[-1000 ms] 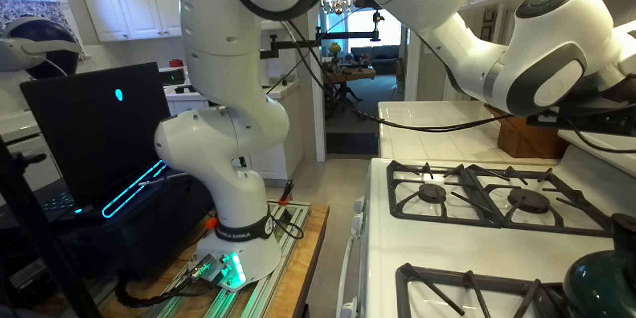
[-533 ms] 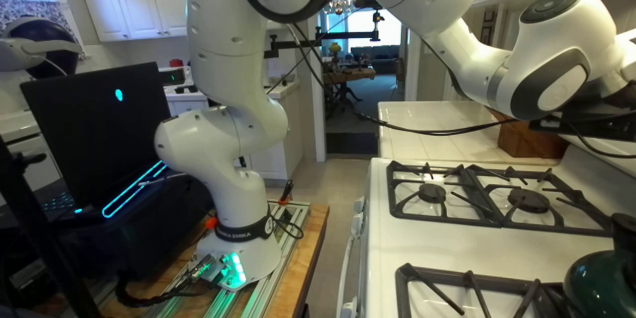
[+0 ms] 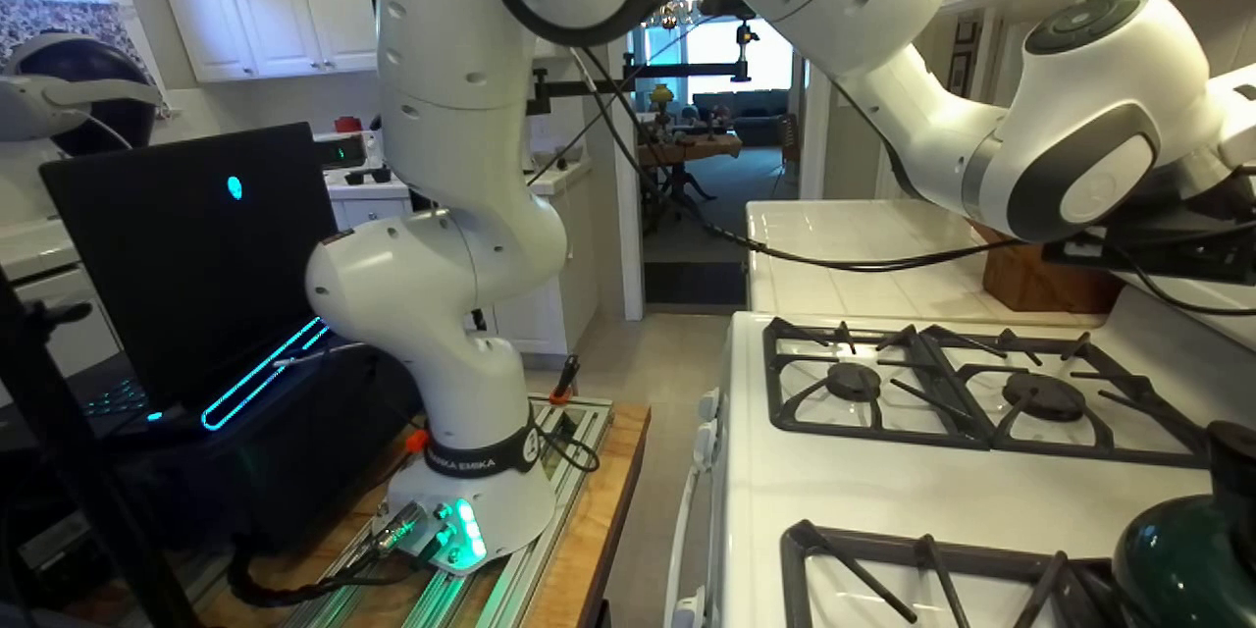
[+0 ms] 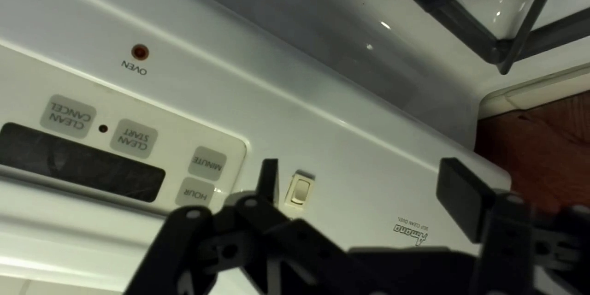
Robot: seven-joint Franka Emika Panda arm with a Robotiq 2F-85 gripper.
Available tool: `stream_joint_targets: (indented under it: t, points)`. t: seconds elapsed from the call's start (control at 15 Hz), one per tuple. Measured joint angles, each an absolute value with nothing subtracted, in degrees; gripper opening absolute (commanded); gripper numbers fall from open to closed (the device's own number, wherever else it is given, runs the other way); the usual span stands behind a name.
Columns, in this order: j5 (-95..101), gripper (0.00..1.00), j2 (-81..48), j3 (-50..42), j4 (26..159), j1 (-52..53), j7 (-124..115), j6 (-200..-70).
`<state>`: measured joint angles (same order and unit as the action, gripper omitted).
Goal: Press the switch on the stove
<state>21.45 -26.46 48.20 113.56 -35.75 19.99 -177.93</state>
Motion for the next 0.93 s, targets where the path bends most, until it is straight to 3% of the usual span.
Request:
stream_joint_targets:
  t: [0.67, 0.73, 0.8, 0.93]
  points:
    - [21.5, 1.0, -25.0, 44.6, 109.7, -34.0, 20.1, -173.4]
    - [21.5, 0.76, -25.0, 44.1, 109.0, -33.4, 20.1, -172.0]
    - [21.5, 0.74, -25.0, 43.7, 108.3, -32.8, 20.1, -170.4]
    - [21.5, 0.59, -25.0, 43.2, 106.9, -31.6, 20.1, -166.9]
